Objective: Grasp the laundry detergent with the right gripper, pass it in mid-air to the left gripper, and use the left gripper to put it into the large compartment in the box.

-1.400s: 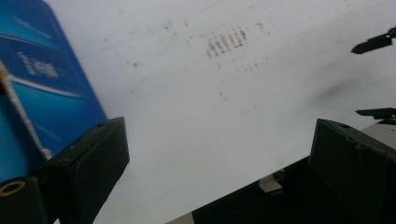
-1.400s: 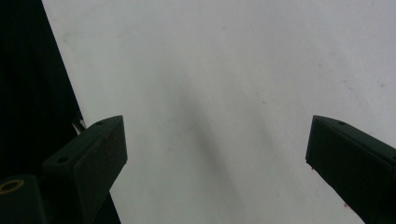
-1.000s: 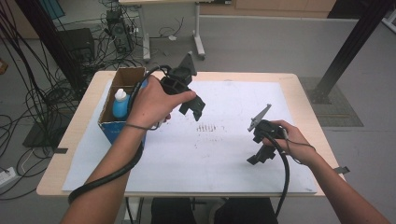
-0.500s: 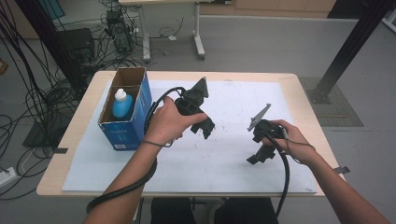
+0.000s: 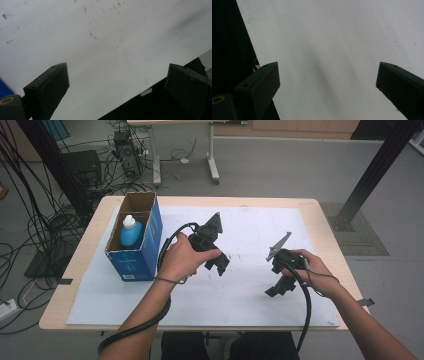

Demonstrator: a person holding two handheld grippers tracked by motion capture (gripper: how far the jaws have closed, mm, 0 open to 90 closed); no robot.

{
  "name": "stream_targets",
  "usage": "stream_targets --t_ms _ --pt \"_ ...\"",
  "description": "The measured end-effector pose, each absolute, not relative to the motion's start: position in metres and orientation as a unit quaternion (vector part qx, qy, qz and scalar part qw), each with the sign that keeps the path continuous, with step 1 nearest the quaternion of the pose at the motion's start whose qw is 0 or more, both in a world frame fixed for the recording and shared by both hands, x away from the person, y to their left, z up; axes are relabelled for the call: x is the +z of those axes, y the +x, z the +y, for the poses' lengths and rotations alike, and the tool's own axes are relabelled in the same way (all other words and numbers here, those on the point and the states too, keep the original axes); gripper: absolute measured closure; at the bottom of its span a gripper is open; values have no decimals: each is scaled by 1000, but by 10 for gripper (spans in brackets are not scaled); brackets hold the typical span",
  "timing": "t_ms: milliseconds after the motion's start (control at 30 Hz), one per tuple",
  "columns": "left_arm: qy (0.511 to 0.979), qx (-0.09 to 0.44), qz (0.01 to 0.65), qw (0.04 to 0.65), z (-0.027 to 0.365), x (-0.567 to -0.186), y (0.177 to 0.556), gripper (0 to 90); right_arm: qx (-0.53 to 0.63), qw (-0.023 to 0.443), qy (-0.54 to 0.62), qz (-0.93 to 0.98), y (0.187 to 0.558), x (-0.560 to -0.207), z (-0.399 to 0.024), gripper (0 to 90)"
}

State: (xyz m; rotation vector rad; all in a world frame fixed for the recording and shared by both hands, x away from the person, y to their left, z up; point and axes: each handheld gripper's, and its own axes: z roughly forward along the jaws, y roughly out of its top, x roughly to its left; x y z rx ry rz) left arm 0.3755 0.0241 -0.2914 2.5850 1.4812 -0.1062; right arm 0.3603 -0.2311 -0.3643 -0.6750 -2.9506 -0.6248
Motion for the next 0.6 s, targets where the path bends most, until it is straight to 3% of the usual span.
stream_targets --t_ms 600 --pt "861 -36 500 86 32 -287 374 56 -201 20 -221 -954 354 -358 -230 50"
